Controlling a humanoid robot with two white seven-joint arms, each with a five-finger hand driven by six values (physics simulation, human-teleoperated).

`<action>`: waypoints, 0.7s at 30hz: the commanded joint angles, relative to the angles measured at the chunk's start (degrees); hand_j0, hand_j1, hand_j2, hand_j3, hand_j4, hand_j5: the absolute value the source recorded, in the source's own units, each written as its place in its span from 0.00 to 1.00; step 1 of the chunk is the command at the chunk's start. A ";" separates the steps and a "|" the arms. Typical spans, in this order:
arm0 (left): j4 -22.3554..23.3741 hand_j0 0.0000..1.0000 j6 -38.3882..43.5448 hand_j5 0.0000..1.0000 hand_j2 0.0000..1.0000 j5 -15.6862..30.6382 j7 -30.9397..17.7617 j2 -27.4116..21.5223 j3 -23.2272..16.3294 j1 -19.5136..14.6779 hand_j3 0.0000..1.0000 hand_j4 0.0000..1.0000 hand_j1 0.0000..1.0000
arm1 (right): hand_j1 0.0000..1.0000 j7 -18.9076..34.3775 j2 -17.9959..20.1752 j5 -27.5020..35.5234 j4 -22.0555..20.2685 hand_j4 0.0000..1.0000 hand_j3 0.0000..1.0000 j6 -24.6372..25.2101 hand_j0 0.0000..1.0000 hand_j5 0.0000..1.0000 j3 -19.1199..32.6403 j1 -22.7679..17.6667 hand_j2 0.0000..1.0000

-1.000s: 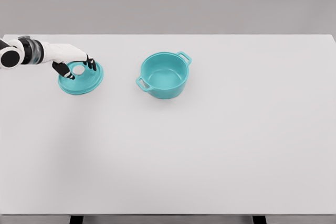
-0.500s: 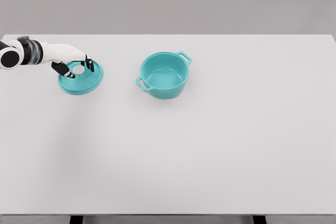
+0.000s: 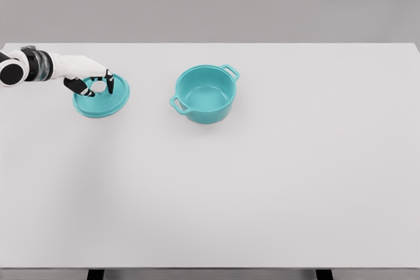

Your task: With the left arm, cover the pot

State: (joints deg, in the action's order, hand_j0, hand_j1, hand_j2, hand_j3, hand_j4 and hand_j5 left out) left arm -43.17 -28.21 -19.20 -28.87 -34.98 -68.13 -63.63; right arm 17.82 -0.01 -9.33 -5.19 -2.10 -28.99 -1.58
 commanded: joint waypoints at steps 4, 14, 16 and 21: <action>-0.34 0.52 -0.62 0.52 0.52 -0.05 -0.22 -0.44 0.01 -0.44 0.52 0.52 0.52 | 1.00 0.02 0.01 0.02 0.00 1.00 1.00 -0.01 1.00 1.00 -0.01 0.00 1.00; -0.60 0.48 -3.96 0.48 0.48 -0.05 -0.66 -1.32 0.10 -2.11 0.48 0.48 0.48 | 1.00 0.02 0.01 0.02 0.00 1.00 1.00 -0.01 1.00 1.00 -0.01 0.00 1.00; -1.83 0.48 -4.58 0.48 0.48 -0.05 -0.66 -1.32 0.10 -2.55 0.48 0.48 0.48 | 1.00 0.02 0.01 0.02 0.00 1.00 1.00 -0.01 1.00 1.00 -0.01 0.00 1.00; -4.29 0.48 -6.79 0.48 0.48 0.04 -0.66 -1.32 0.10 -3.34 0.48 0.48 0.48 | 1.00 0.02 0.01 0.02 0.00 1.00 1.00 -0.01 1.00 1.00 -0.01 0.00 1.00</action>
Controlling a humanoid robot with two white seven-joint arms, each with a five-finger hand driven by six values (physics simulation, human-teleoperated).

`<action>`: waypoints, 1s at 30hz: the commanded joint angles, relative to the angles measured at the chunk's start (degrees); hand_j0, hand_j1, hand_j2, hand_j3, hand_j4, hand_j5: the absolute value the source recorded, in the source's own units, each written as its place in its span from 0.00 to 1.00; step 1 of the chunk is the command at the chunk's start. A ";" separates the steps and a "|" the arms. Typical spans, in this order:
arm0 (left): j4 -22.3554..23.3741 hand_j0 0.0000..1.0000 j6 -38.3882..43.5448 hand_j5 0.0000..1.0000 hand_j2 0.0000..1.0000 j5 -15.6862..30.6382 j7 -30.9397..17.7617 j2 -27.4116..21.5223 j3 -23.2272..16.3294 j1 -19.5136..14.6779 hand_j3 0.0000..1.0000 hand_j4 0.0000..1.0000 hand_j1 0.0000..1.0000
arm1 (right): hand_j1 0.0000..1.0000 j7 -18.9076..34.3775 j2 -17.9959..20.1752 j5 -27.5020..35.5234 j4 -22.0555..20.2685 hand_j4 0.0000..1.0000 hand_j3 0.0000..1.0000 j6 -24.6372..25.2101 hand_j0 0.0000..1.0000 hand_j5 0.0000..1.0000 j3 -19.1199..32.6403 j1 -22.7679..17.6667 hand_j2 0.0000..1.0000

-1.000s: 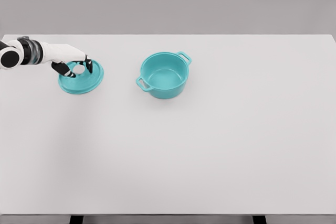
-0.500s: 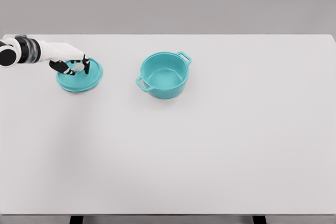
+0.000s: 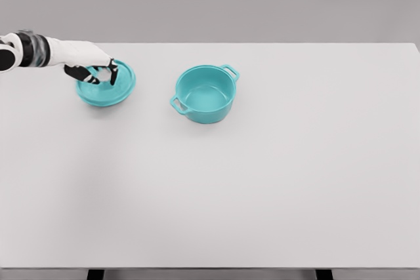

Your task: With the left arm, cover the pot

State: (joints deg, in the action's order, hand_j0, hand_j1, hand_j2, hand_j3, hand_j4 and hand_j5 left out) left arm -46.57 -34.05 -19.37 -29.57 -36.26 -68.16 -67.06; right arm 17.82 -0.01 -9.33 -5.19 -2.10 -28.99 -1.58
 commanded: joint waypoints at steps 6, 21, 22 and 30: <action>-1.07 0.48 -0.95 0.48 0.48 0.56 0.04 0.14 0.14 -1.32 0.48 0.48 0.48 | 1.00 0.02 0.01 0.02 0.00 1.00 1.00 -0.01 1.00 1.00 -0.01 0.00 1.00; -9.77 0.49 -0.95 0.49 0.49 3.64 -1.54 0.75 0.14 -3.16 0.49 0.49 0.49 | 1.00 0.02 0.01 0.02 0.00 1.00 1.00 -0.01 1.00 1.00 -0.01 0.00 1.00; -10.38 0.49 -0.95 0.49 0.49 3.64 -1.54 0.84 0.14 -3.16 0.49 0.49 0.49 | 1.00 0.02 0.01 0.02 0.00 1.00 1.00 -0.01 1.00 1.00 -0.01 0.00 1.00; -10.12 0.49 -0.95 0.49 0.49 3.72 -3.12 5.32 0.14 -3.78 0.49 0.49 0.49 | 1.00 0.02 0.01 0.02 0.00 1.00 1.00 -0.01 1.00 1.00 -0.01 0.00 1.00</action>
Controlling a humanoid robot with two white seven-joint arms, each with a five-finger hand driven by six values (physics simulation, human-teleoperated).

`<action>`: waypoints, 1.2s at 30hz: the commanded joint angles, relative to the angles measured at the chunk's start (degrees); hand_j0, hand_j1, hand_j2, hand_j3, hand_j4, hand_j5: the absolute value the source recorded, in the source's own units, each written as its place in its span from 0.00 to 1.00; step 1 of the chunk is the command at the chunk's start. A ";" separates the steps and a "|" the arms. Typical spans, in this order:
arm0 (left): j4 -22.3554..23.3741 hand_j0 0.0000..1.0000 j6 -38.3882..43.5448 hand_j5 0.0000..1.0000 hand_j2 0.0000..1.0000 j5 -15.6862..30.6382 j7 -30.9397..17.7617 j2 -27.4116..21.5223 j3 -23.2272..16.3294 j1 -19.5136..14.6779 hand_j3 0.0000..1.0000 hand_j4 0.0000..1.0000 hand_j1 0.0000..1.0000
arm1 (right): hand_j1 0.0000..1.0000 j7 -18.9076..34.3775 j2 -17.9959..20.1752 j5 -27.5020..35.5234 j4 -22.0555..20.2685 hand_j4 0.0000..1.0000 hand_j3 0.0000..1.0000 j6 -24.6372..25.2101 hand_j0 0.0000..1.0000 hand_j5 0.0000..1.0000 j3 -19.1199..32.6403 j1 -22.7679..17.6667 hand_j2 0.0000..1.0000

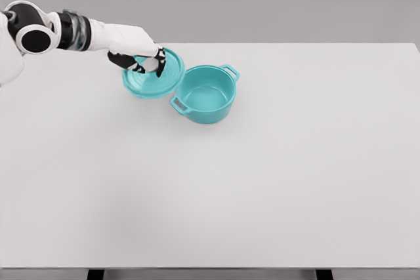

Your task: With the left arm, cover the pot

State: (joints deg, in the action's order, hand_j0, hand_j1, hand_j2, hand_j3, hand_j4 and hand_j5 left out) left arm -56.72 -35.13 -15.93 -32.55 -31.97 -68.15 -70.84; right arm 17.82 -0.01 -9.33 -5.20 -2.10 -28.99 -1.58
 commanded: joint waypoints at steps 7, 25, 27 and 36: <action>-0.24 0.48 1.29 0.48 0.48 0.28 -1.11 4.54 0.12 -0.97 0.48 0.48 0.48 | 1.00 0.02 0.01 0.02 0.01 1.00 1.00 -0.01 1.00 1.00 -0.01 0.00 1.00; 3.19 0.49 7.97 0.49 0.49 -0.60 -2.45 12.54 0.03 -0.53 0.49 0.49 0.49 | 1.00 0.02 0.01 0.02 0.01 1.00 1.00 -0.01 1.00 1.00 -0.01 0.00 1.00; 3.19 0.50 7.97 0.50 0.50 -0.60 -2.45 12.98 -0.06 -0.44 0.50 0.50 0.50 | 1.00 0.02 0.01 0.02 0.01 1.00 1.00 -0.01 1.00 1.00 -0.01 0.00 1.00; 3.19 0.54 7.97 0.54 0.54 -0.68 -2.45 13.86 -0.15 -0.09 0.54 0.54 0.54 | 1.00 0.02 0.01 0.02 0.01 1.00 1.00 -0.01 1.00 1.00 -0.01 0.00 1.00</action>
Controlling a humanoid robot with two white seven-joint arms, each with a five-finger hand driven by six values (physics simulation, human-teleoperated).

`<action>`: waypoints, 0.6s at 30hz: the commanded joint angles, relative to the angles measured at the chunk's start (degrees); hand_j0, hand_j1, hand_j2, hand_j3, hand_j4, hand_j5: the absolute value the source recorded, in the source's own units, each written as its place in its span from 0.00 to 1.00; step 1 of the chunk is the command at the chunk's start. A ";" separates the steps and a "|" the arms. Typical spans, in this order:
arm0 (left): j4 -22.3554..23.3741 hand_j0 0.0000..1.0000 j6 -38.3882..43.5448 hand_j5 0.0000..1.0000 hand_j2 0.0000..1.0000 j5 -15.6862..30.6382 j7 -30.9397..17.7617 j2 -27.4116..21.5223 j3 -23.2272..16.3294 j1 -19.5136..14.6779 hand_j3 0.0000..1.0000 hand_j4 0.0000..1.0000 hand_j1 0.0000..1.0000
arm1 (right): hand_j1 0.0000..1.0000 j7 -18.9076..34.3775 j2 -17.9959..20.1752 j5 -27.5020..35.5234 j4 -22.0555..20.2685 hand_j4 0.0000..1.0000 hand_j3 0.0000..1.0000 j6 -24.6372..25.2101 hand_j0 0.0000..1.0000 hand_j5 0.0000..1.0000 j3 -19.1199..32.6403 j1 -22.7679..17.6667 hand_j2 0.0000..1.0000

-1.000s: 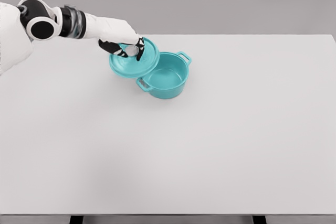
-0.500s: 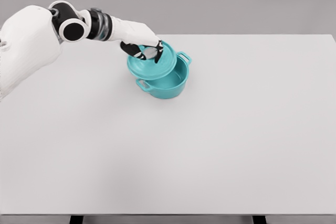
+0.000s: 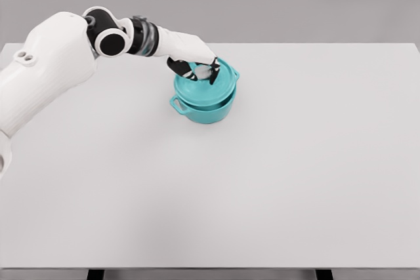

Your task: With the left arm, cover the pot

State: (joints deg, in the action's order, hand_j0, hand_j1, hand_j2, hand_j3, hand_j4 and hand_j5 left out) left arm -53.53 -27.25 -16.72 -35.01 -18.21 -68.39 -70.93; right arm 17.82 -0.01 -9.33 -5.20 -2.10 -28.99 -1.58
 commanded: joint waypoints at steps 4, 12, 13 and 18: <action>0.01 0.59 0.01 0.59 0.59 0.19 0.01 0.10 0.01 0.35 0.59 0.59 0.59 | 1.00 0.02 0.01 0.02 0.01 1.00 1.00 -0.01 1.00 1.00 -0.01 0.00 1.00; 0.10 0.73 0.01 0.73 0.73 0.19 0.01 0.19 0.01 0.35 0.73 0.73 0.73 | 1.00 0.02 0.01 0.02 0.01 1.00 1.00 -0.01 1.00 1.00 -0.01 0.00 1.00; 0.10 0.73 0.01 0.73 0.73 0.19 0.01 0.19 0.01 0.35 0.73 0.73 0.73 | 1.00 0.02 0.01 0.02 0.01 1.00 1.00 -0.01 1.00 1.00 -0.01 0.00 1.00; 0.10 0.74 0.01 0.74 0.74 0.11 0.01 0.45 0.01 0.35 0.74 0.74 0.74 | 1.00 0.02 0.01 0.02 0.01 1.00 1.00 -0.01 1.00 1.00 -0.01 0.00 1.00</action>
State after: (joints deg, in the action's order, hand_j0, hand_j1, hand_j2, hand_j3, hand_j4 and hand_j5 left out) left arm -53.44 -27.31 -16.66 -34.96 -17.88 -68.47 -70.58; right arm 17.82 -0.01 -9.33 -5.19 -2.10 -28.99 -1.58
